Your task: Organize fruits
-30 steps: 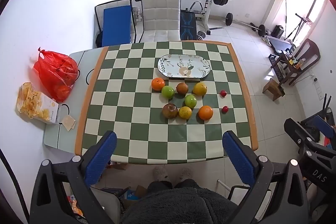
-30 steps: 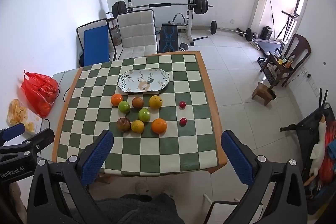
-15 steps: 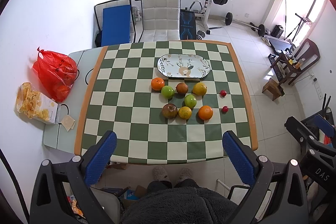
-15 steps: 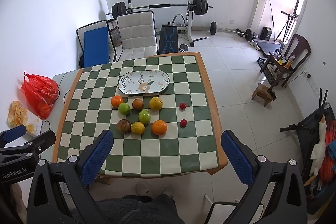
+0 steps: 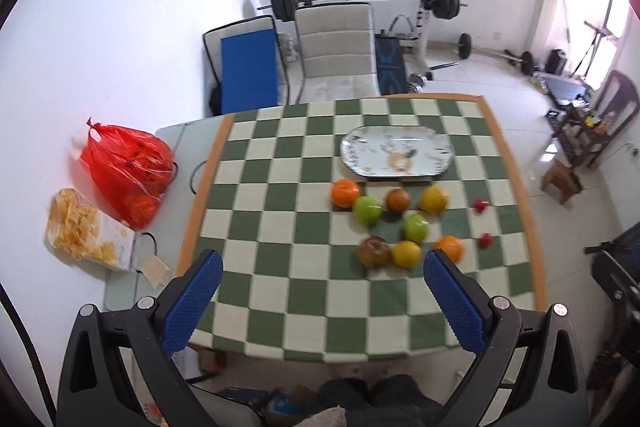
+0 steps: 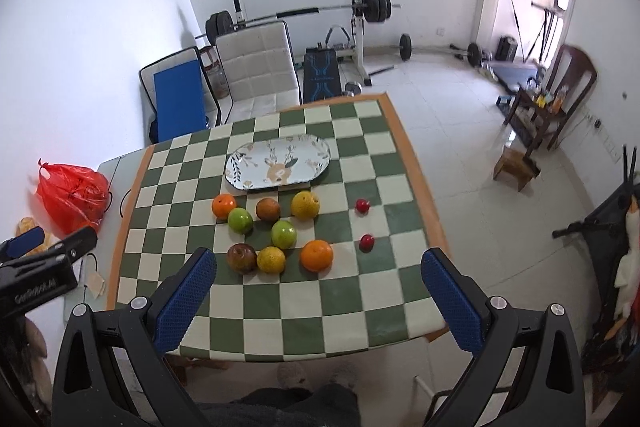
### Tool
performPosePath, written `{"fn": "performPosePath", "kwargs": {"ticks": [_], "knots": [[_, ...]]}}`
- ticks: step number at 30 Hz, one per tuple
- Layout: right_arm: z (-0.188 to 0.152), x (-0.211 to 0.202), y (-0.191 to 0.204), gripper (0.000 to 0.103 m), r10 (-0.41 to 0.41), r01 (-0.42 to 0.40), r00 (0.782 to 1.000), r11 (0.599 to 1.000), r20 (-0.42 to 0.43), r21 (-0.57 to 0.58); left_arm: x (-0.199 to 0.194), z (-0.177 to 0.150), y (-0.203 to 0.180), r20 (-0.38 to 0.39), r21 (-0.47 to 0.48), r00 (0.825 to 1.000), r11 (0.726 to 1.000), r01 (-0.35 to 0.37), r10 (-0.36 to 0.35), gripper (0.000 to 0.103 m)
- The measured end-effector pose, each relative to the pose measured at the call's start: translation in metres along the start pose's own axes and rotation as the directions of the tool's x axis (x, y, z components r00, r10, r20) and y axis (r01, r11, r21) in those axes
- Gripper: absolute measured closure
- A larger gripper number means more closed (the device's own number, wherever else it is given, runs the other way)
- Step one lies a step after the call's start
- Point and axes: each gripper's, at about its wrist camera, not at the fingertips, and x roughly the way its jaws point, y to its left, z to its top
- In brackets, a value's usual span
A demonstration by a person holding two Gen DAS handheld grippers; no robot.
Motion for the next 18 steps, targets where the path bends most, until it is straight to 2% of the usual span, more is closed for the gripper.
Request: {"fn": "performPosePath", "kwargs": {"ticks": [4,7,11,13,15,18], "knots": [[-0.007,0.073,0.000,0.000,-0.005,0.009,0.997,0.999,-0.083,0.047,0.071,-0.001,0.015,-0.105,-0.013,0.994,1.000,0.010,-0.012,0.000],[-0.016,0.131,-0.004,0.000,0.028,-0.013,0.986,0.995,-0.167,0.096,0.124,0.001,0.019,-0.209,-0.040,0.977,0.998,0.039,-0.047,0.000],[-0.031,0.213,-0.017,0.004,0.066,-0.022,0.957,0.988,-0.284,0.155,0.176,0.005,0.013,-0.315,-0.074,0.944,0.994,0.077,-0.097,0.001],[-0.038,0.249,-0.024,0.010,0.079,-0.021,0.937,0.985,-0.339,0.173,0.208,0.004,0.007,-0.384,-0.108,0.913,0.989,0.104,-0.138,0.002],[-0.043,0.280,-0.029,0.015,0.103,-0.029,0.917,0.981,-0.384,0.192,0.243,0.001,0.000,-0.466,-0.170,0.862,0.976,0.135,-0.200,0.010],[-0.049,0.321,-0.034,0.015,0.125,-0.030,0.880,0.977,-0.458,0.210,0.289,-0.008,-0.013,-0.568,-0.266,0.773,0.952,0.151,-0.282,0.012]]}}
